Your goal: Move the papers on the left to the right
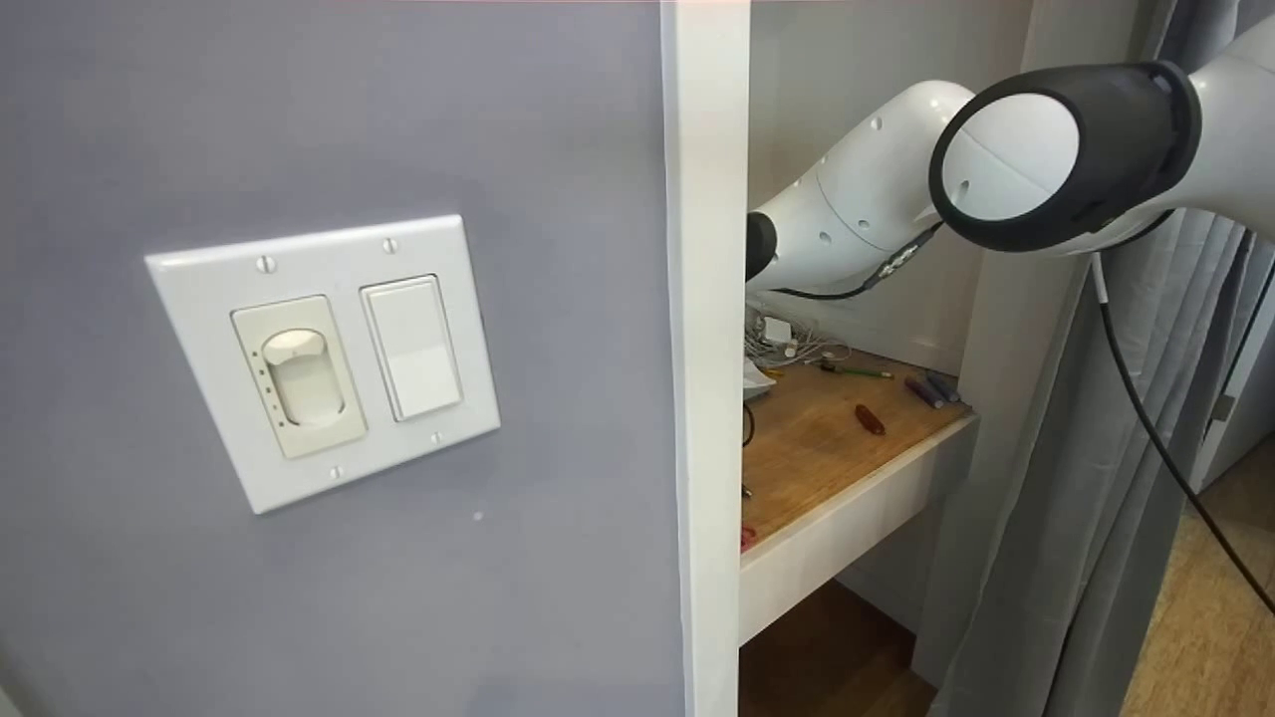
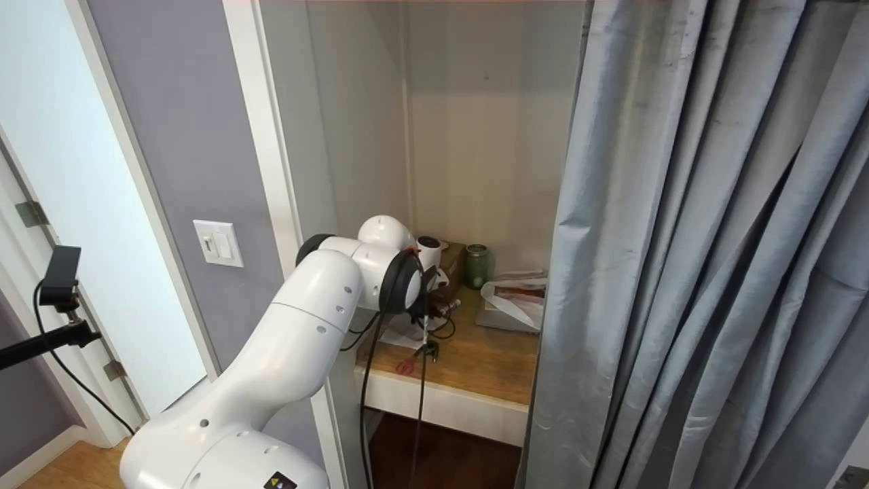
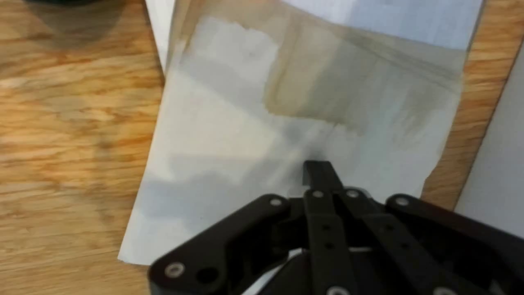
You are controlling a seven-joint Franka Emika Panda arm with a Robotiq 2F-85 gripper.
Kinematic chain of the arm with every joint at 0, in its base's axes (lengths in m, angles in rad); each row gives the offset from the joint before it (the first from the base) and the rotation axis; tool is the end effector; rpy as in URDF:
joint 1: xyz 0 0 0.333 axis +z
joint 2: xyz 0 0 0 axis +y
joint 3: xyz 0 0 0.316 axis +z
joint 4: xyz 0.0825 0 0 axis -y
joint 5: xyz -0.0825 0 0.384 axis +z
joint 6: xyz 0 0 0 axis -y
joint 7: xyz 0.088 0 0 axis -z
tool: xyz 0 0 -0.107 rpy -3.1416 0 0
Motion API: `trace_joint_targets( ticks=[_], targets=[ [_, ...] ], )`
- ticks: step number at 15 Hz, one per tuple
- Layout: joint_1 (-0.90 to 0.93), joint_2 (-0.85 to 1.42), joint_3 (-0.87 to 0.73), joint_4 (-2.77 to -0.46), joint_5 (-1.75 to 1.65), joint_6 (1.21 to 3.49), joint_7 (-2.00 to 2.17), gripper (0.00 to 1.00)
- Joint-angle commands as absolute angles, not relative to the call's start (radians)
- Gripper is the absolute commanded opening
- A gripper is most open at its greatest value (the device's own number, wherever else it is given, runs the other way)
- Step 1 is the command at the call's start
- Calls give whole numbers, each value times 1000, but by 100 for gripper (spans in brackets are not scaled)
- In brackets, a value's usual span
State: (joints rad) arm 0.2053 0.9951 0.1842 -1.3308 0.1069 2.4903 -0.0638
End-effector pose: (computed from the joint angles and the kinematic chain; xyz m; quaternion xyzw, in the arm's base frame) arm 0.7085 0.2535 0.1495 -0.9807 -0.1368 -0.0684 0.1216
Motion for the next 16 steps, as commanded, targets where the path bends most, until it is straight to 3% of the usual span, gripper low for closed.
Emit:
trace_joint_targets(
  ticks=[1,16],
  targets=[
    [207,1073,122,-1304,70,2488,-28,0],
    [226,1066,140,-1279,48,2462,-51,0]
  ],
)
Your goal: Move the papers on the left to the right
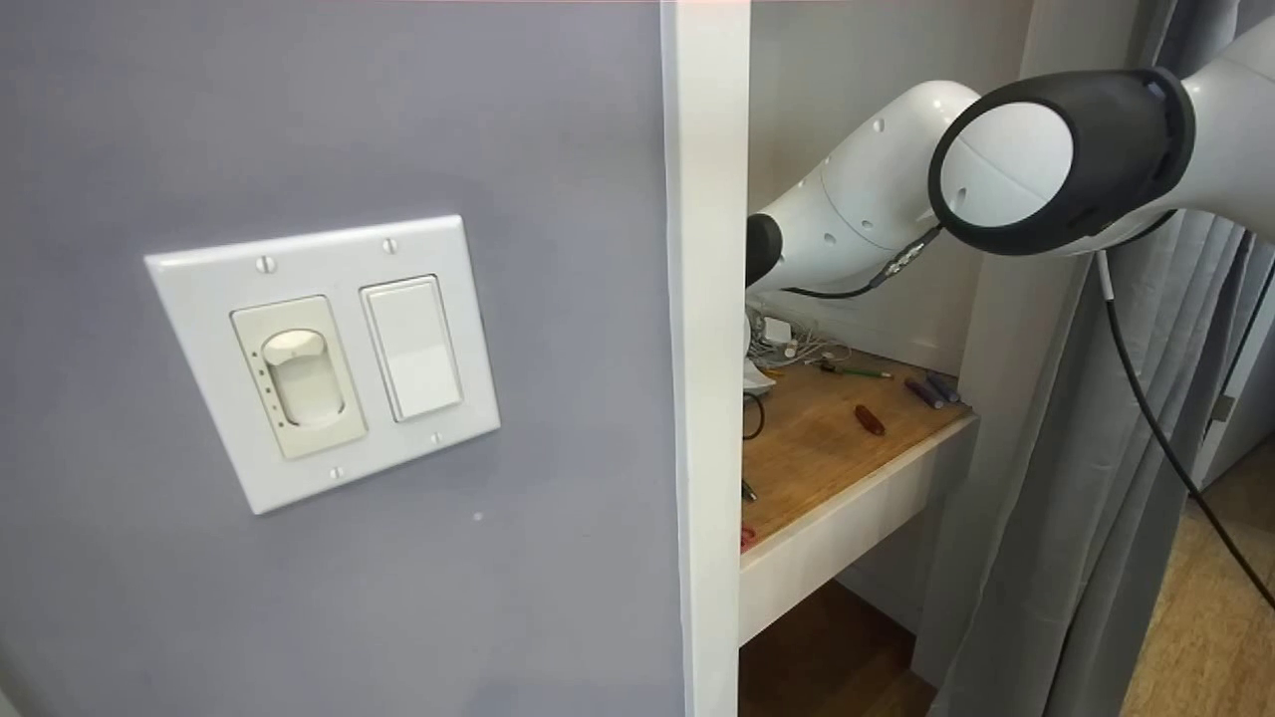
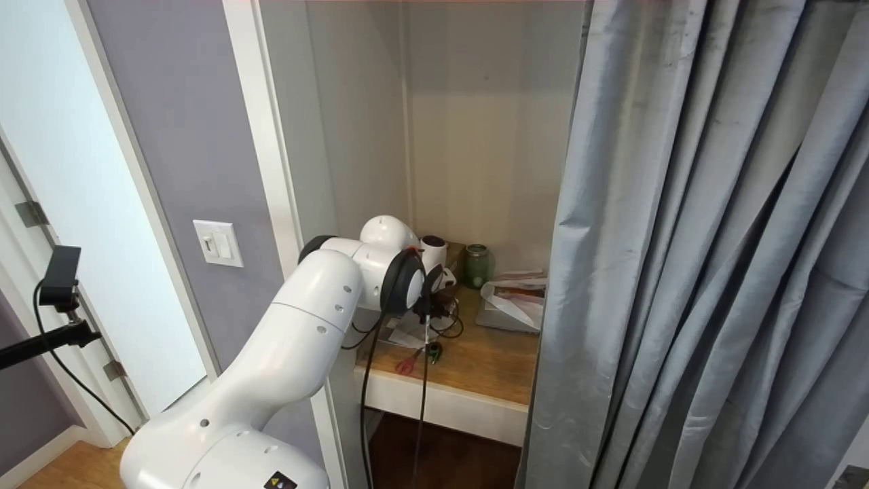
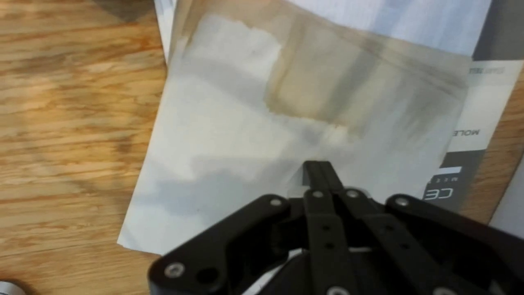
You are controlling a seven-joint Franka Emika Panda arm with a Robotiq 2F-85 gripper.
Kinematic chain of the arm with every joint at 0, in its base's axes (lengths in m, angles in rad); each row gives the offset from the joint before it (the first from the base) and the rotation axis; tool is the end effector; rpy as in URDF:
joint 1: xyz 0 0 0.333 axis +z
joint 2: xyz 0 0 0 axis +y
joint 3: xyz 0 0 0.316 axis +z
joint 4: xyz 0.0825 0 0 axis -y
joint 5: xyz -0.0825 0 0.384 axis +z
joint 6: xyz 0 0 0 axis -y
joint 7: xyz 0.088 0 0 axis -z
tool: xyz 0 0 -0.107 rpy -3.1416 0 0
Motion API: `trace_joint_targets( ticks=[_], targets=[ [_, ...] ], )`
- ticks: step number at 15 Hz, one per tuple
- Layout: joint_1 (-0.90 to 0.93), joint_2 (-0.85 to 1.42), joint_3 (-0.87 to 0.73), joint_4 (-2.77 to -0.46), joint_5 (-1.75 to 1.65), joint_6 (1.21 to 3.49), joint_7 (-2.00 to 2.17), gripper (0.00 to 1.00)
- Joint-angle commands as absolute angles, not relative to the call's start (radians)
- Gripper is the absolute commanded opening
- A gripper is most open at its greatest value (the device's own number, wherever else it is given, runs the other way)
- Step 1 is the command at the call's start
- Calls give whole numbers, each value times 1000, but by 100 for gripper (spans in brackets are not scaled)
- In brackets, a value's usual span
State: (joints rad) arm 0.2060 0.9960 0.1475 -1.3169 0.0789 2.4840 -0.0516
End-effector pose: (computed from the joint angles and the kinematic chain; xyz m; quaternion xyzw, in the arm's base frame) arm 0.7176 0.2347 0.1515 -0.9834 -0.1331 -0.0750 0.0977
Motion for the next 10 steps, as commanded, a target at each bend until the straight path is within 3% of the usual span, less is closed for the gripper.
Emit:
trace_joint_targets(
  ticks=[1,10],
  targets=[
    [227,1066,143,-1278,44,2459,-53,0],
    [251,1062,154,-1272,14,2453,-74,0]
  ],
)
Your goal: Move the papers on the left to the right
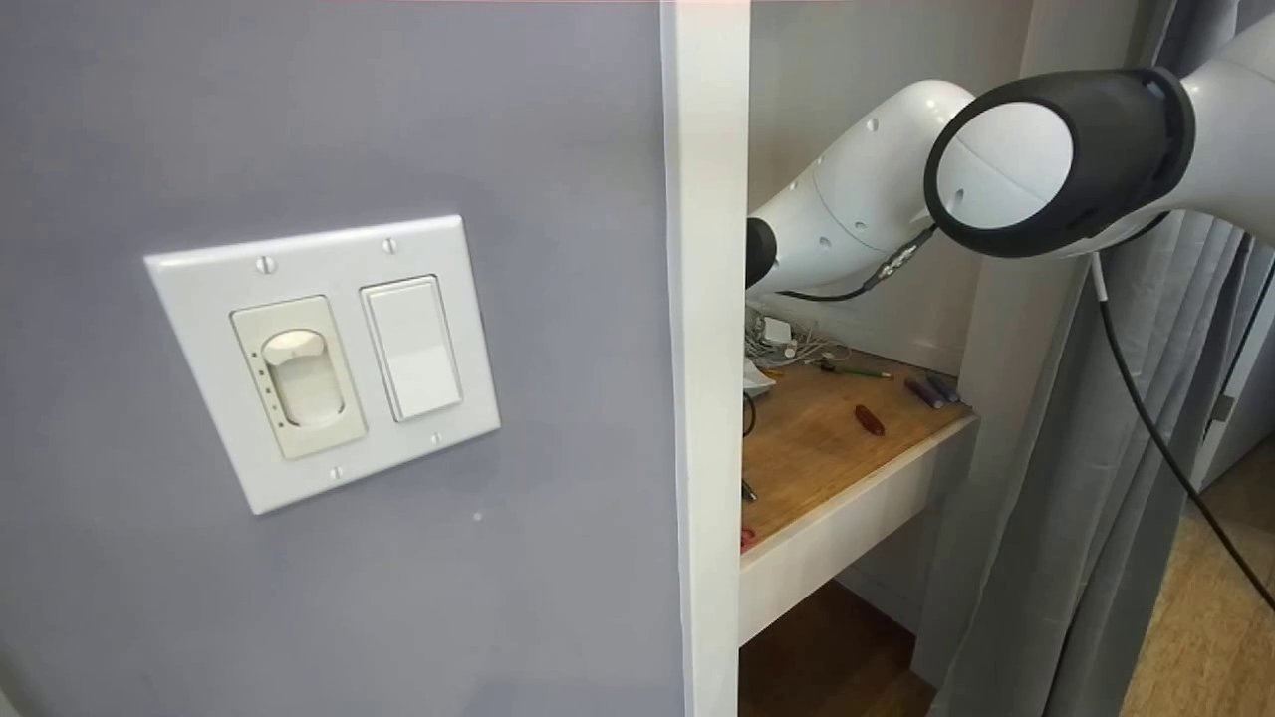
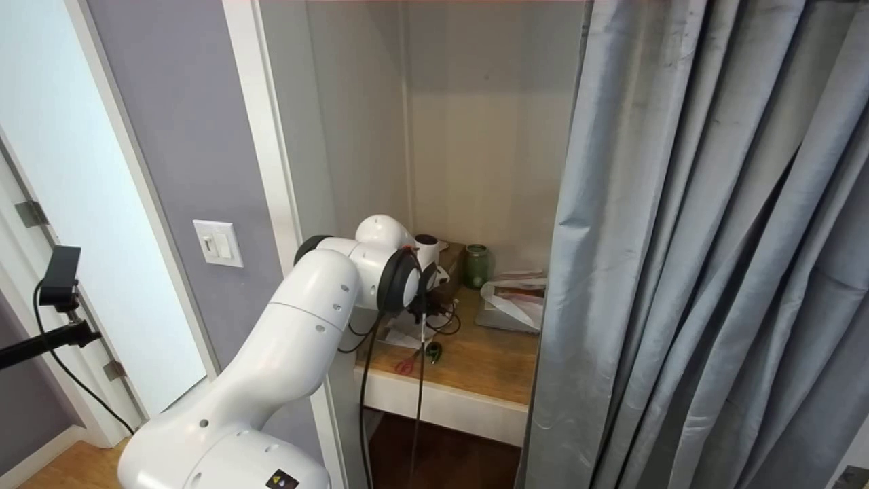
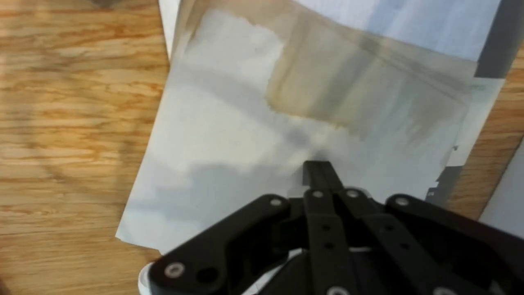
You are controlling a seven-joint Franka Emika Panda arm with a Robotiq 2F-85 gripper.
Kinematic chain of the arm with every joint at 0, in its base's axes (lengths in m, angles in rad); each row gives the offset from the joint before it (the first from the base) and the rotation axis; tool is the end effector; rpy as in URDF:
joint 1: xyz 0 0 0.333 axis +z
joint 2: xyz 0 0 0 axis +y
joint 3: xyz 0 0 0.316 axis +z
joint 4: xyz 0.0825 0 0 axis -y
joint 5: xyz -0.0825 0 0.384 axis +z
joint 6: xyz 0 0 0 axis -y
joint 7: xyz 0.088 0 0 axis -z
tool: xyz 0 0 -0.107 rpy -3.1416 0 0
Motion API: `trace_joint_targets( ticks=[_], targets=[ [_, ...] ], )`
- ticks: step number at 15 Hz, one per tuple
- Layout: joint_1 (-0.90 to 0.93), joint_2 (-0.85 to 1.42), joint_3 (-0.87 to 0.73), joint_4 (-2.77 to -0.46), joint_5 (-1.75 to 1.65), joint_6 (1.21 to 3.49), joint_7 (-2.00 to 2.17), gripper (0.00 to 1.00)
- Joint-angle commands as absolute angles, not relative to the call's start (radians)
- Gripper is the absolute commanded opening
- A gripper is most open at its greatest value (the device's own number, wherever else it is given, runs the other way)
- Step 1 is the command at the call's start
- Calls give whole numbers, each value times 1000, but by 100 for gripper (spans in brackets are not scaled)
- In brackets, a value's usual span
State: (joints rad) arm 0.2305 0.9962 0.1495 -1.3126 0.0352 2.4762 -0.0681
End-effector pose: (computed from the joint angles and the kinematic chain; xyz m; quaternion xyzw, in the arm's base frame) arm 0.7118 0.2535 0.1526 -0.9790 -0.1699 -0.0755 0.0842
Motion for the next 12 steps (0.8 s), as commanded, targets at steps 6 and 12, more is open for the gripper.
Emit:
trace_joint_targets(
  ticks=[6,12],
  targets=[
    [266,1062,150,-1264,11,2438,-68,0],
    [271,1014,144,-1269,9,2416,-49,47]
  ],
)
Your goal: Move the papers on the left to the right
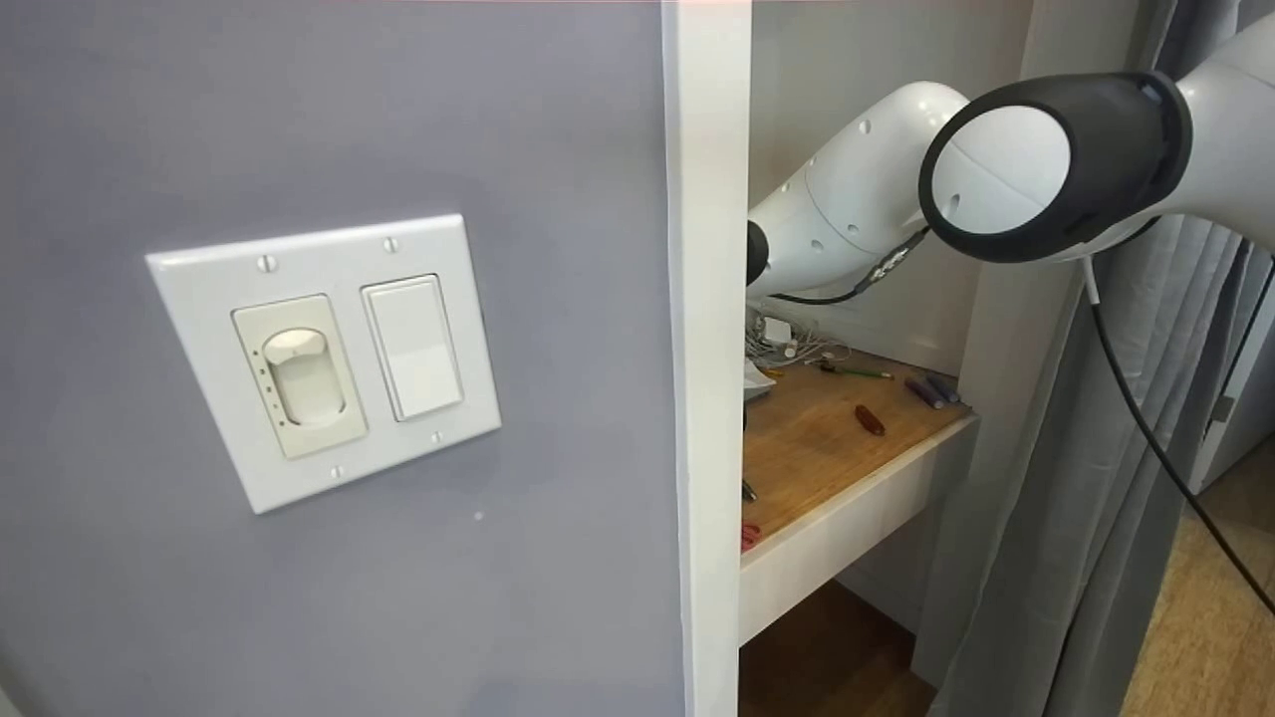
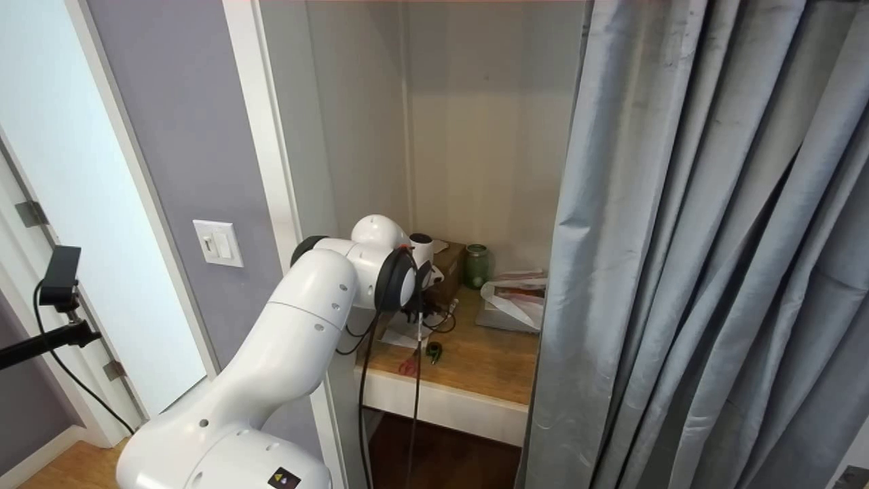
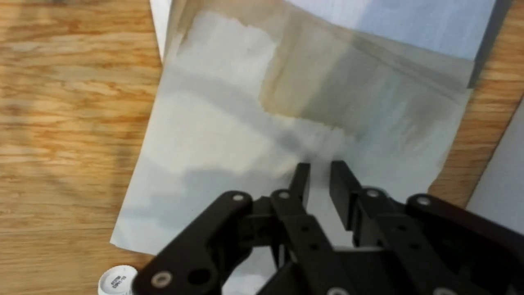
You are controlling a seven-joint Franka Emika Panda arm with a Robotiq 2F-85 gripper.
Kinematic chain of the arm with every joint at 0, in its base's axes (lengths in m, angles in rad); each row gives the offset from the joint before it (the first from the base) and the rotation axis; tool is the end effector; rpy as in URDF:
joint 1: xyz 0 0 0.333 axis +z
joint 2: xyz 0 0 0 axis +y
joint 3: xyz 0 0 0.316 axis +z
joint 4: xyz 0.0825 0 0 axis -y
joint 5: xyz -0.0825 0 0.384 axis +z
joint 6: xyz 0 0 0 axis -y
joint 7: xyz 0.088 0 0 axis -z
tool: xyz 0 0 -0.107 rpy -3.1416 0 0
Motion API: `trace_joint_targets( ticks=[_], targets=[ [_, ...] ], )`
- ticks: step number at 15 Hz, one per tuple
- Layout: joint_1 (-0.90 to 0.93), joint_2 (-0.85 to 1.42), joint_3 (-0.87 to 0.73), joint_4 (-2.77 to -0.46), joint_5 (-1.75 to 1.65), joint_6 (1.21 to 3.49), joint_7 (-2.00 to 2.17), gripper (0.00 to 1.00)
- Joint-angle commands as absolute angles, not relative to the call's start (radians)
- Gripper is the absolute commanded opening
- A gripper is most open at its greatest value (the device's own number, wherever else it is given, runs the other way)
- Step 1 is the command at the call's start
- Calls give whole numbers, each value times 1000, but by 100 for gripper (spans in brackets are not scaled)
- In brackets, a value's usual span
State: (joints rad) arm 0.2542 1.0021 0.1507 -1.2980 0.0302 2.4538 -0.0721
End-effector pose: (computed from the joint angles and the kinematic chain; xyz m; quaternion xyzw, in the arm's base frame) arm 0.7065 0.2710 0.1524 -0.9767 -0.1858 -0.0681 0.0833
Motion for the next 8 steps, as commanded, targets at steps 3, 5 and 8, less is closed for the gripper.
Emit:
trace_joint_targets(
  ticks=[3,5,8],
  targets=[
    [296,1001,134,-1270,-7,2411,-41,67],
    [328,998,108,-1266,-41,2431,-19,82],
    [355,994,102,-1256,-67,2420,-7,99]
  ],
)
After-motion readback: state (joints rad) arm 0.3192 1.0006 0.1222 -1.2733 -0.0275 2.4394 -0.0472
